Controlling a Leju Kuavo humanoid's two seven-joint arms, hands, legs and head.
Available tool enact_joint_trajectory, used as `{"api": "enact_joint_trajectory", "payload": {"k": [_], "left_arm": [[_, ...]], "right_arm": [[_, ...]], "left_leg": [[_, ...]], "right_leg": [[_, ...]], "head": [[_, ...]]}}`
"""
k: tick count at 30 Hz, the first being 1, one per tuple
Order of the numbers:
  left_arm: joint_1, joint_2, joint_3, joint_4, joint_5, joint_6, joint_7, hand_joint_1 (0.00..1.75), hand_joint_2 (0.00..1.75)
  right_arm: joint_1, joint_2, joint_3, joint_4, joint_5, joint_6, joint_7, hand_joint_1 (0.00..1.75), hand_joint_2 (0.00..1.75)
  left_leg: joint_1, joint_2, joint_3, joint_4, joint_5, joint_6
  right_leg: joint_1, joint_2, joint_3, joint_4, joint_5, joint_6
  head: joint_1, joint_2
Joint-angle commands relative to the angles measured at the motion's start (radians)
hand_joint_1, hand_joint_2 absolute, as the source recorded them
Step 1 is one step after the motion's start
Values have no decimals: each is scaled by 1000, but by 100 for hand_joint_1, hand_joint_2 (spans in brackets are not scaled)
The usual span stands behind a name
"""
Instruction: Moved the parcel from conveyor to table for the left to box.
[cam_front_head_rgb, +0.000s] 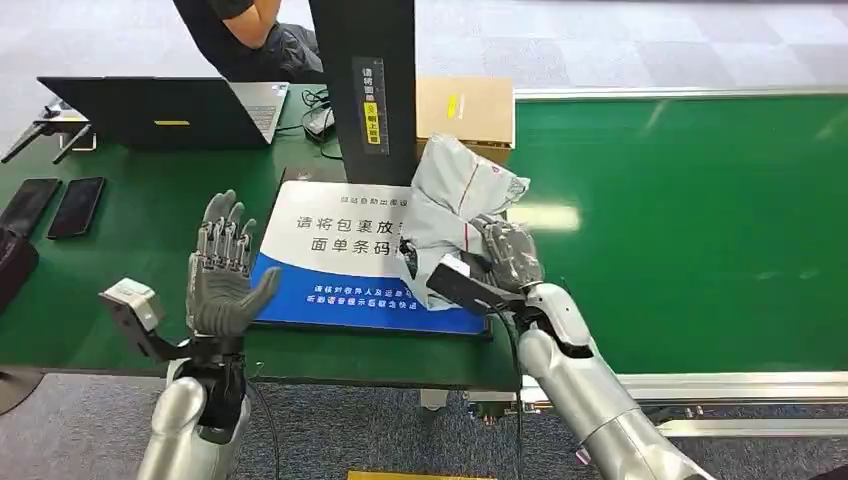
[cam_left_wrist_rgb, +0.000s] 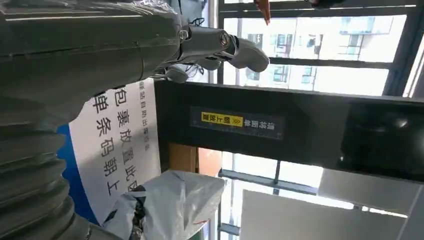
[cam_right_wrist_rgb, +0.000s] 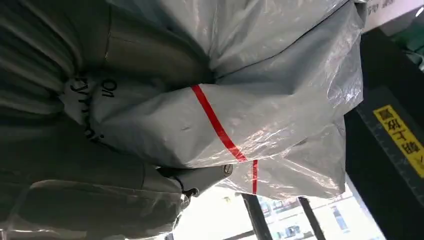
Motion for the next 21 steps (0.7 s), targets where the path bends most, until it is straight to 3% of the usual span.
{"api": "enact_joint_trajectory", "payload": {"k": [1,6,21], "left_arm": [[1,19,-76,6,-28,32,3,0,175],[-40,38,-107,42,-46,46,3,0,175],[-60,44,-105,86,-26,30,3,0,175]], "right_arm": [[-160,48,173,317,137,-22,-9,175,175],[-206,83,208,417,175,-29,-1,175,175],[-275,107,228,466,222,-87,9,175,175]], "left_leg": [[0,2,2,0,0,0],[0,1,2,0,0,-1],[0,1,2,-1,1,-1]], "right_leg": [[0,4,2,-1,0,-1],[0,3,1,0,0,-1],[0,3,1,0,1,-1]], "head": [[0,0],[0,0],[0,0]]}}
